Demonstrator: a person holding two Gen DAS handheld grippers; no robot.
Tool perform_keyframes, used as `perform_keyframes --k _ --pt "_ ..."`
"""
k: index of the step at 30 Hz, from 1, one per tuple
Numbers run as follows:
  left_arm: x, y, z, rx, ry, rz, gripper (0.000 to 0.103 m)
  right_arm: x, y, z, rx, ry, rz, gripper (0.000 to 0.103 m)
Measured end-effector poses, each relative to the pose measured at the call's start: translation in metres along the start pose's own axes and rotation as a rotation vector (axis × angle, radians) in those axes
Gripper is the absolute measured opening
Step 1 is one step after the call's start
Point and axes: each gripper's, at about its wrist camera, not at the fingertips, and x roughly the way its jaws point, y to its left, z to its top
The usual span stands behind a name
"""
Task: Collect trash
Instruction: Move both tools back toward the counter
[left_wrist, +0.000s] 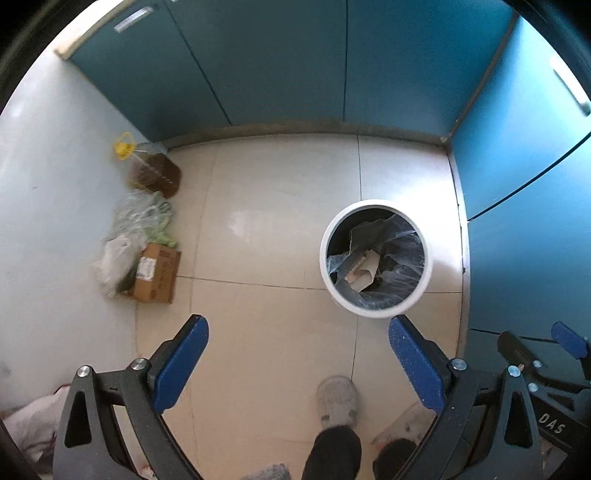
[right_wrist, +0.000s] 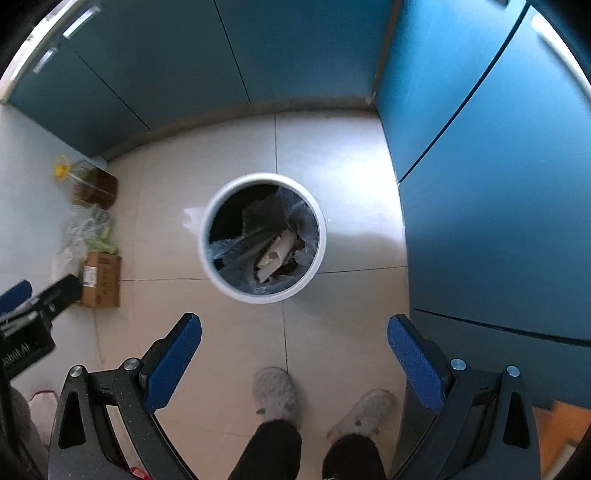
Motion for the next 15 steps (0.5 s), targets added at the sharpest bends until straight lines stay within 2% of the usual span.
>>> perform_keyframes --k 7,15 --pt "-0.122 0.006 -0.023 -0.008 -0.081 -0.004 0.099 -0.146 0.006 -0.017 -0.036 -0.089 0.045 0.102" --pt "-0.238 0.003 -0.037 0.013 -0.167 0.000 0.099 -0.270 -0.013 -0.046 0.037 -0.139 0.174 0.102"
